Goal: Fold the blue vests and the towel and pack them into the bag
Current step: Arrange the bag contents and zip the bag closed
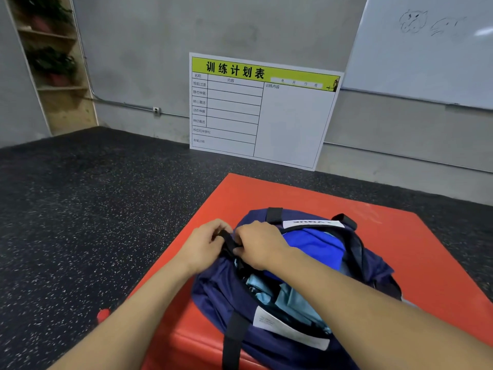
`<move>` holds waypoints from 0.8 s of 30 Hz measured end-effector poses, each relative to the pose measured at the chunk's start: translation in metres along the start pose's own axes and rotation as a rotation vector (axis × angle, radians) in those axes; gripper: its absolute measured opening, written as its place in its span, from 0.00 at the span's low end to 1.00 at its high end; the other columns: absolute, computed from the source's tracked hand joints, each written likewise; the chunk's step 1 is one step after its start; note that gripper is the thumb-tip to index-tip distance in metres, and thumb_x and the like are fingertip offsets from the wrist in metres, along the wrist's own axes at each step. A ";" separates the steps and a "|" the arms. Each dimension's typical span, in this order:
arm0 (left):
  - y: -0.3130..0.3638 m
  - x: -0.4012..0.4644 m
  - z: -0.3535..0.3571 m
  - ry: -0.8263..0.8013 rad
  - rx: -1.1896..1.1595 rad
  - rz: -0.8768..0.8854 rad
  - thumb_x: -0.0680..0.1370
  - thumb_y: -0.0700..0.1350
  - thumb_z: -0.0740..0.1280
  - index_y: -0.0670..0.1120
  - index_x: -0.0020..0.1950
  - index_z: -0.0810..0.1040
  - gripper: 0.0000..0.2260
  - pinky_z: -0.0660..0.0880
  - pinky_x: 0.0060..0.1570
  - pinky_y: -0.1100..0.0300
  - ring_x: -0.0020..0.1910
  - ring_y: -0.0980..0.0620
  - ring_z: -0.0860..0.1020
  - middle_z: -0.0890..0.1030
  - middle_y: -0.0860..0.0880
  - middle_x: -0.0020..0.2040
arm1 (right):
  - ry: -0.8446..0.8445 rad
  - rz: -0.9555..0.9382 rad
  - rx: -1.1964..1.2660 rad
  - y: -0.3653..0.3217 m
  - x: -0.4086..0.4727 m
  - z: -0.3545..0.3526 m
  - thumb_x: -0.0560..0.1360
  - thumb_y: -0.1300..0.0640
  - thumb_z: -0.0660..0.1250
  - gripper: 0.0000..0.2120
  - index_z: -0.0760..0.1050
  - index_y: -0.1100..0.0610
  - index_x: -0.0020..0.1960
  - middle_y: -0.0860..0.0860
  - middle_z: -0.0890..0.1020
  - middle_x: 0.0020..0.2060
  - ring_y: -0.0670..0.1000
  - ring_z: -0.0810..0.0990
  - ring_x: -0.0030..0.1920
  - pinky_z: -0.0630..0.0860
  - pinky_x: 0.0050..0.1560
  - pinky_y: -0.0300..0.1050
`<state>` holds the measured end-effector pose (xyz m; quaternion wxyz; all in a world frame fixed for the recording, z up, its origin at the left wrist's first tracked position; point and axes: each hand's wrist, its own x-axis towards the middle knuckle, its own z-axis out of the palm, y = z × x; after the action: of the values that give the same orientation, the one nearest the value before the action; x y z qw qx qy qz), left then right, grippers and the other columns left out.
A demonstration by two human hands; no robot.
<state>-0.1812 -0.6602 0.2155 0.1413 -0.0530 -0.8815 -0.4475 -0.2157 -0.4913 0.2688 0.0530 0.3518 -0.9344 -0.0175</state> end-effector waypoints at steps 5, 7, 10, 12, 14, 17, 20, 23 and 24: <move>0.000 -0.002 0.005 -0.061 -0.151 -0.018 0.68 0.44 0.65 0.48 0.51 0.81 0.13 0.74 0.40 0.61 0.39 0.54 0.78 0.84 0.51 0.43 | -0.015 0.001 0.141 0.014 -0.009 -0.005 0.75 0.43 0.71 0.13 0.76 0.49 0.55 0.50 0.83 0.51 0.57 0.80 0.54 0.73 0.43 0.49; 0.000 -0.005 0.005 -0.063 -0.156 -0.015 0.72 0.37 0.62 0.47 0.52 0.81 0.13 0.74 0.43 0.64 0.41 0.57 0.79 0.84 0.52 0.45 | -0.038 -0.022 0.171 0.019 -0.011 -0.009 0.73 0.49 0.72 0.09 0.76 0.48 0.50 0.48 0.83 0.47 0.56 0.80 0.51 0.76 0.44 0.50; -0.007 -0.009 0.007 -0.100 0.061 0.064 0.73 0.35 0.66 0.49 0.58 0.82 0.17 0.73 0.53 0.67 0.51 0.55 0.79 0.83 0.54 0.53 | -0.072 -0.049 0.166 0.022 -0.012 -0.014 0.70 0.48 0.72 0.09 0.73 0.48 0.39 0.46 0.80 0.38 0.54 0.78 0.43 0.76 0.42 0.50; -0.009 -0.006 0.011 -0.116 0.181 0.100 0.73 0.41 0.72 0.51 0.62 0.81 0.18 0.73 0.59 0.61 0.56 0.53 0.79 0.82 0.53 0.57 | -0.092 -0.050 0.164 0.024 -0.013 -0.015 0.69 0.43 0.70 0.12 0.74 0.50 0.35 0.47 0.79 0.35 0.53 0.78 0.40 0.77 0.42 0.52; -0.006 -0.004 0.015 -0.133 0.227 0.104 0.72 0.46 0.72 0.52 0.62 0.81 0.18 0.73 0.62 0.55 0.57 0.53 0.79 0.82 0.54 0.58 | -0.110 -0.041 0.173 0.025 -0.012 -0.016 0.70 0.33 0.64 0.20 0.76 0.49 0.34 0.48 0.80 0.33 0.52 0.79 0.38 0.77 0.42 0.53; -0.003 -0.002 0.017 -0.099 0.224 0.089 0.75 0.41 0.71 0.52 0.58 0.81 0.13 0.76 0.56 0.54 0.51 0.53 0.80 0.84 0.56 0.52 | -0.076 -0.034 0.191 0.027 -0.013 -0.016 0.76 0.32 0.60 0.27 0.71 0.51 0.29 0.51 0.79 0.30 0.51 0.75 0.32 0.73 0.37 0.52; -0.007 0.000 0.016 -0.021 0.211 0.091 0.76 0.39 0.70 0.52 0.54 0.80 0.10 0.77 0.54 0.52 0.47 0.53 0.80 0.83 0.58 0.47 | -0.060 -0.042 0.142 0.030 -0.014 -0.014 0.77 0.50 0.68 0.13 0.75 0.51 0.34 0.48 0.82 0.36 0.51 0.77 0.37 0.75 0.43 0.52; -0.009 0.004 0.009 0.046 0.148 0.064 0.76 0.37 0.70 0.54 0.53 0.79 0.12 0.77 0.53 0.55 0.44 0.55 0.79 0.81 0.59 0.44 | -0.075 -0.053 0.181 0.029 -0.014 -0.012 0.73 0.61 0.68 0.17 0.79 0.50 0.60 0.45 0.85 0.45 0.50 0.82 0.47 0.78 0.50 0.50; -0.008 0.005 0.006 0.059 0.116 0.055 0.76 0.36 0.70 0.54 0.53 0.79 0.14 0.76 0.52 0.57 0.42 0.56 0.79 0.82 0.57 0.44 | -0.064 -0.058 0.189 0.026 -0.013 -0.012 0.74 0.60 0.67 0.20 0.78 0.49 0.65 0.45 0.86 0.47 0.51 0.82 0.50 0.78 0.50 0.49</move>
<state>-0.1895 -0.6603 0.2074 0.1825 -0.0558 -0.8996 -0.3929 -0.2220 -0.4634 0.2816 -0.0109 0.3812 -0.9226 0.0579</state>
